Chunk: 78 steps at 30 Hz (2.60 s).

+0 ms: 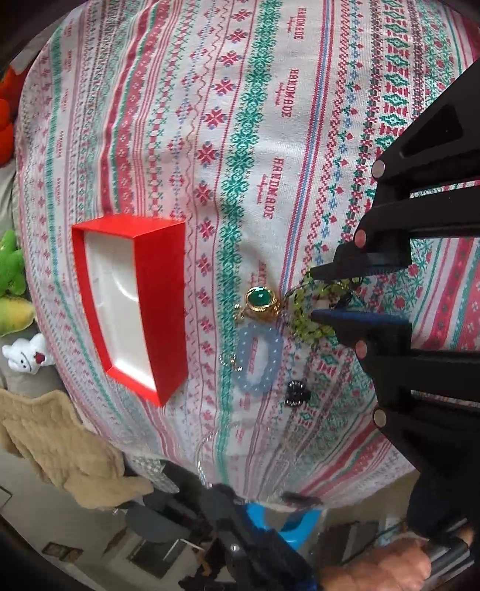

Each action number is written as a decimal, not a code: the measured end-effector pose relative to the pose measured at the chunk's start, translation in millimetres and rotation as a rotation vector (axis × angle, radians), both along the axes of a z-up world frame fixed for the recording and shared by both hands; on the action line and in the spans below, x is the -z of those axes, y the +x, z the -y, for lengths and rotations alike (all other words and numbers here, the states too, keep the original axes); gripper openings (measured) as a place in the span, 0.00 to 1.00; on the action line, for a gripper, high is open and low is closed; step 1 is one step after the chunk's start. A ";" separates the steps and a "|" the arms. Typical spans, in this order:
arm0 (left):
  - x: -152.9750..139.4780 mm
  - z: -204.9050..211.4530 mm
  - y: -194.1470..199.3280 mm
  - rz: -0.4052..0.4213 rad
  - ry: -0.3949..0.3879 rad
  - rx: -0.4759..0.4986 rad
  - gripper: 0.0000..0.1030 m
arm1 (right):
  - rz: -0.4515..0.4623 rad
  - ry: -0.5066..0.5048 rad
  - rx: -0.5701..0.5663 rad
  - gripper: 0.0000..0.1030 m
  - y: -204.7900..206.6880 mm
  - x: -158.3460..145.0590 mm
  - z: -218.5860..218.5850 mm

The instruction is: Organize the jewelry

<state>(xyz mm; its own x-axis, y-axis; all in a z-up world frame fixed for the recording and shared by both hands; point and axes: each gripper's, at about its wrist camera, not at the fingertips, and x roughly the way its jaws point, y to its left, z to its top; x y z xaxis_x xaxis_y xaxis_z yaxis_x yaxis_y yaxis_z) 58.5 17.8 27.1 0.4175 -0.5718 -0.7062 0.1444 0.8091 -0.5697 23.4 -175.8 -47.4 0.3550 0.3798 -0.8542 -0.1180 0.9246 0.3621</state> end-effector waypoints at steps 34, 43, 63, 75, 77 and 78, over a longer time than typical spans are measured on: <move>0.4 6.4 1.3 0.008 0.023 0.008 0.05 | 0.042 -0.121 0.023 0.06 5.9 -2.8 6.7; -0.3 7.6 0.5 0.013 0.027 0.017 0.05 | 0.001 0.017 0.062 0.08 17.6 4.1 22.8; -1.6 5.9 1.0 0.016 0.022 0.020 0.05 | 0.089 -0.035 -0.007 0.05 14.3 -14.5 8.7; -0.6 6.7 1.7 0.011 0.027 0.021 0.05 | 0.053 -0.127 -0.030 0.03 30.0 8.1 -5.6; -1.0 5.6 2.0 0.011 0.023 0.019 0.05 | 0.074 -0.091 -0.024 0.02 25.7 -0.9 -5.6; -1.4 5.3 1.9 0.013 0.021 0.019 0.05 | 0.088 -0.068 -0.024 0.02 22.9 -6.2 -3.6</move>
